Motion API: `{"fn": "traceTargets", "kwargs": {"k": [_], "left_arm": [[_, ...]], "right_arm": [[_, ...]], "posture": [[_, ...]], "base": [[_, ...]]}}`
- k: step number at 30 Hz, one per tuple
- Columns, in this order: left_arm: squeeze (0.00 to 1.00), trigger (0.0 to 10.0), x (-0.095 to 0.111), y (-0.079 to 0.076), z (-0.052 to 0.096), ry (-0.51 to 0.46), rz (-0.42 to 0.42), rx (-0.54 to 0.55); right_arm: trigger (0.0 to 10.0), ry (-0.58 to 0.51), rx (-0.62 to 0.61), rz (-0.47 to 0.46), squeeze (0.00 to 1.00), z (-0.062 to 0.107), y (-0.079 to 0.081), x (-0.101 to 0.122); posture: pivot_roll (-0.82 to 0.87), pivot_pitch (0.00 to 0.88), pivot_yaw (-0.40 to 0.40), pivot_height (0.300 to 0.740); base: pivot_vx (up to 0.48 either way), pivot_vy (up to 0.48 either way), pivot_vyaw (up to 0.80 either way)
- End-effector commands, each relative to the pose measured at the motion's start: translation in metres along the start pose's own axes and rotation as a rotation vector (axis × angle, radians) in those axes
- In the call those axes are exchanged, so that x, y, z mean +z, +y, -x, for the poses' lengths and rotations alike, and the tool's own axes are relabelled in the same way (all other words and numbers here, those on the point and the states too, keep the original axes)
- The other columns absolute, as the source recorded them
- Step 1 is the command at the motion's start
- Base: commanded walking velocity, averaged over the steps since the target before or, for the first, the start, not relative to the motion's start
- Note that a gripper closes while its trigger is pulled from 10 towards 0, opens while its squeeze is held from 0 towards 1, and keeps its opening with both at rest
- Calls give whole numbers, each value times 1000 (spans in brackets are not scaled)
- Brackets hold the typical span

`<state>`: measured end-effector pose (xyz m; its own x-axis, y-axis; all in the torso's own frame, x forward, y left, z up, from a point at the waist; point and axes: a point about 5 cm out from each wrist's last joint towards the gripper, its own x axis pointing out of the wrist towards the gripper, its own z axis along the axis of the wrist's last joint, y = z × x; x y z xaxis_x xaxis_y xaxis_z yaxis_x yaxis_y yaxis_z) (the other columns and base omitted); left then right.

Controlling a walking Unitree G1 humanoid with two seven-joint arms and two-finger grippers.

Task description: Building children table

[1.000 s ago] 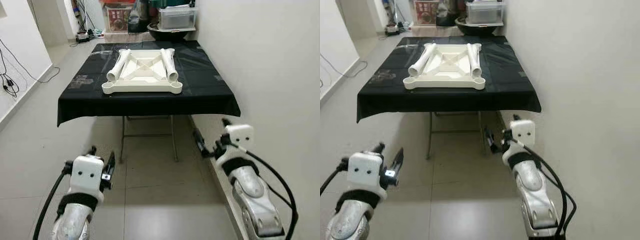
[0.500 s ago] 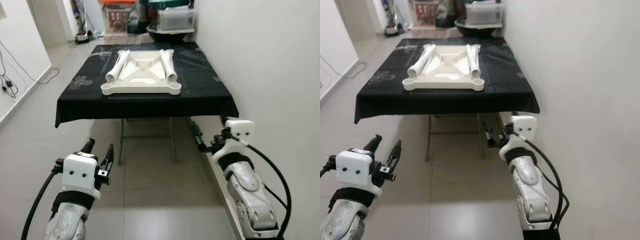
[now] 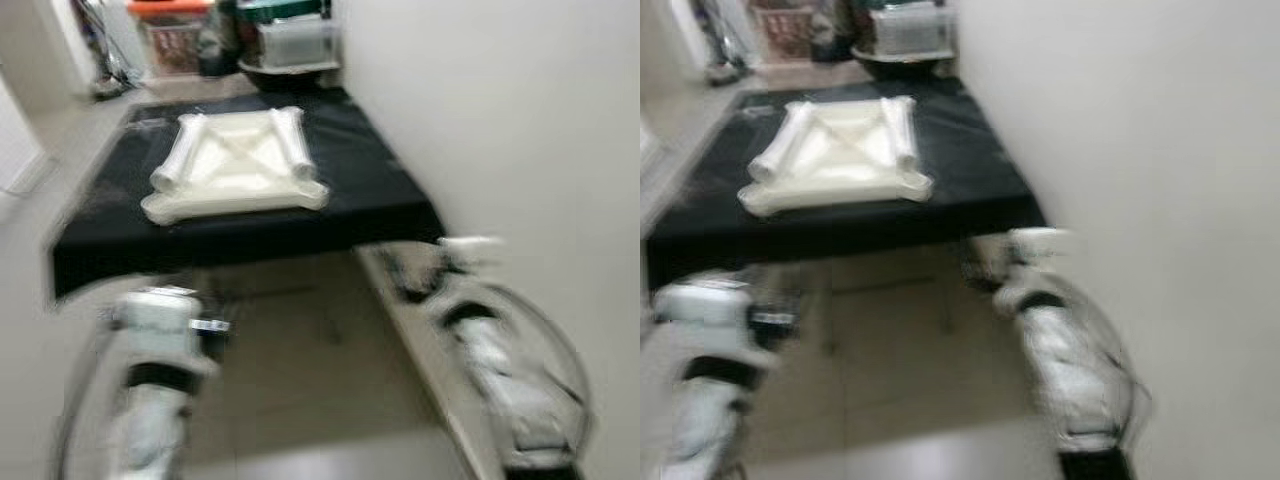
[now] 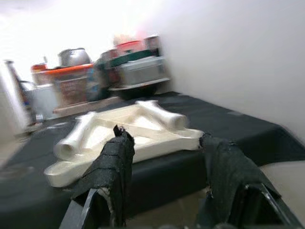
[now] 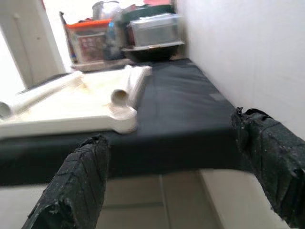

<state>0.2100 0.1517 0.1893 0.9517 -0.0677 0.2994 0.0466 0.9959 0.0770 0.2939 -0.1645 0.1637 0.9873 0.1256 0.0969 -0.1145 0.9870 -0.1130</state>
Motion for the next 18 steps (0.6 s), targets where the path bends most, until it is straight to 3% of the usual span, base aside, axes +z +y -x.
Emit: {"fn": "traceTargets", "kwargs": {"k": [1, 11, 18], "left_arm": [[0, 10000, -2, 6, 1, 9, -15, 15], [0, 10000, -4, 3, -1, 5, -2, 17], [0, 10000, -13, 4, -2, 57, 15, 36]], "right_arm": [[10000, -13, 51, -11, 0, -4, 14, 4], [10000, -6, 55, -1, 0, -8, 13, 2], [10000, -7, 61, 5, 0, -8, 14, 3]], "posture": [[5, 0, 6, 740], [-9, 0, 1, 740], [-33, 0, 19, 740]], "base": [[480, 0, 0], [480, 0, 0], [0, 0, 0]]}}
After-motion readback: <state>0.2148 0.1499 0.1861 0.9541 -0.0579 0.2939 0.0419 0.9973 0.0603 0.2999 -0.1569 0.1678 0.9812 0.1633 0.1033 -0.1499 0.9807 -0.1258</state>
